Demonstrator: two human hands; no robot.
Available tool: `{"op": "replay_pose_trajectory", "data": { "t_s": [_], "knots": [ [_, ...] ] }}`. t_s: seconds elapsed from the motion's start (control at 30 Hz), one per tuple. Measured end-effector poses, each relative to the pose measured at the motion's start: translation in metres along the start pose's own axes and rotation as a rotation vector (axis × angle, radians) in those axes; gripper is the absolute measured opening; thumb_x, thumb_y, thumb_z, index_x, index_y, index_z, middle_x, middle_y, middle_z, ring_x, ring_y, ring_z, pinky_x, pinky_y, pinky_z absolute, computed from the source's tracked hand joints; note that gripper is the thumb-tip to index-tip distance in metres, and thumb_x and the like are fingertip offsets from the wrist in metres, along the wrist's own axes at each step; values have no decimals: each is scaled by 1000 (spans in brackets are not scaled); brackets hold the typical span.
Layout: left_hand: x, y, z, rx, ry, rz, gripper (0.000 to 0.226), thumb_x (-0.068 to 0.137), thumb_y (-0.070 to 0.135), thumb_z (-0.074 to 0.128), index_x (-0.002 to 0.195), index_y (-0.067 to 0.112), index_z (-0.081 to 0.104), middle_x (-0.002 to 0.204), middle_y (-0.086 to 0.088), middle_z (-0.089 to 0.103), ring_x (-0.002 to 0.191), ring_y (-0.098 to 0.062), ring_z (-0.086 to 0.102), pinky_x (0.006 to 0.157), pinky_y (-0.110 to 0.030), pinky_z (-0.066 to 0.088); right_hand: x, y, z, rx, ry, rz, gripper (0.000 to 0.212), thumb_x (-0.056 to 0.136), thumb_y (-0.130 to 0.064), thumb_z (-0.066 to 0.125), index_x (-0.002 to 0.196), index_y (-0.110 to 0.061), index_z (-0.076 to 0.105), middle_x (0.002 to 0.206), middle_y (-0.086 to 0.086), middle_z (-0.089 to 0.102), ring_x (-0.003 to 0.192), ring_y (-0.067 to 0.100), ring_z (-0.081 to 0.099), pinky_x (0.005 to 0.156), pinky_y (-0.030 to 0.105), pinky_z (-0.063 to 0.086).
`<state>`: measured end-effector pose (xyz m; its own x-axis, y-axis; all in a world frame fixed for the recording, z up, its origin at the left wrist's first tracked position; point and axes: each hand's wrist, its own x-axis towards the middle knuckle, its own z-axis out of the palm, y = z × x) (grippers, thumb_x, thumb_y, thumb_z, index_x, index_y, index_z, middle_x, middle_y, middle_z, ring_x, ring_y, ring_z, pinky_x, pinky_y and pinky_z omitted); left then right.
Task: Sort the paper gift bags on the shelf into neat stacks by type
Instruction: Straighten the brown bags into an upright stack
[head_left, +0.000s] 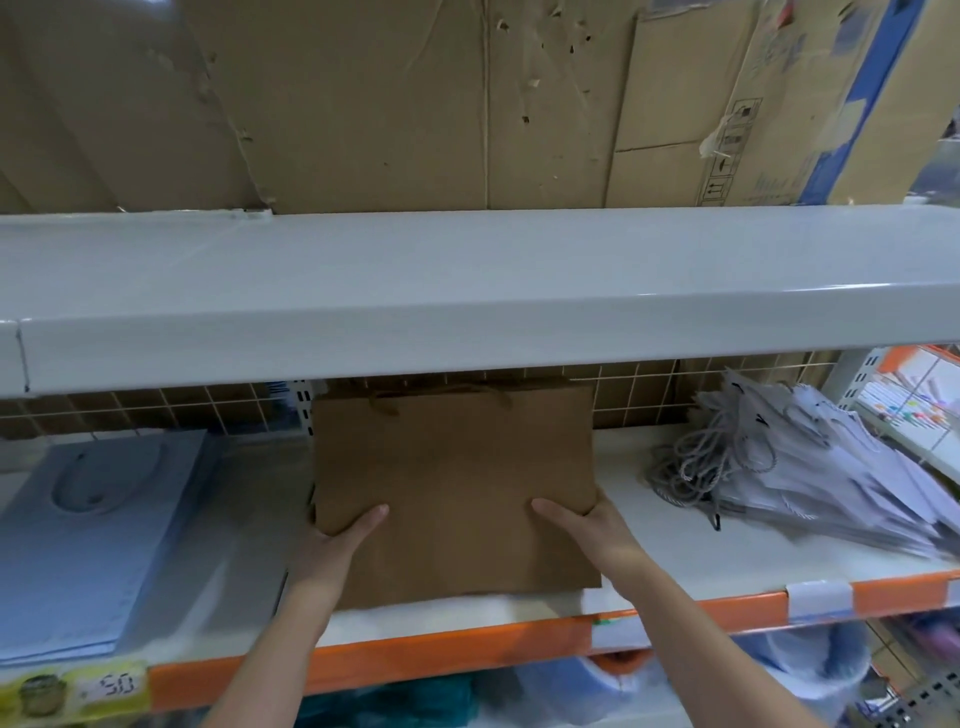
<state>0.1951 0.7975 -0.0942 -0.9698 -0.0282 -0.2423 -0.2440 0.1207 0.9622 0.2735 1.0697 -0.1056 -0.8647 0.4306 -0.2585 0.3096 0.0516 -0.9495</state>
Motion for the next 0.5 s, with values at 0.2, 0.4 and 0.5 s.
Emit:
{"op": "replay_pose_trajectory", "data": {
  "t_s": [0.2,0.4,0.5],
  "knots": [
    [13,0,-25,127,53,-58,90,61,54,82,129,5,51,126,-13,60,115,-34,55,99,-41,43,3,7,33,59,6,115,64,67,-48,69,122,-19,54,109,3,66,101,23,62,94,40,49],
    [38,-2,-46,238,10,-130,73,70,52,77,123,4,59,122,-15,63,111,-32,58,94,-36,43,15,13,54,-174,29,136,56,83,-54,60,128,-21,52,120,4,60,110,24,56,98,40,46],
    [46,-6,-53,356,27,-159,83,63,67,72,119,7,63,115,-13,66,105,-31,60,95,-39,46,19,8,59,-289,27,158,74,74,-65,51,136,-27,42,125,7,55,114,28,53,100,45,45]
  ]
}}
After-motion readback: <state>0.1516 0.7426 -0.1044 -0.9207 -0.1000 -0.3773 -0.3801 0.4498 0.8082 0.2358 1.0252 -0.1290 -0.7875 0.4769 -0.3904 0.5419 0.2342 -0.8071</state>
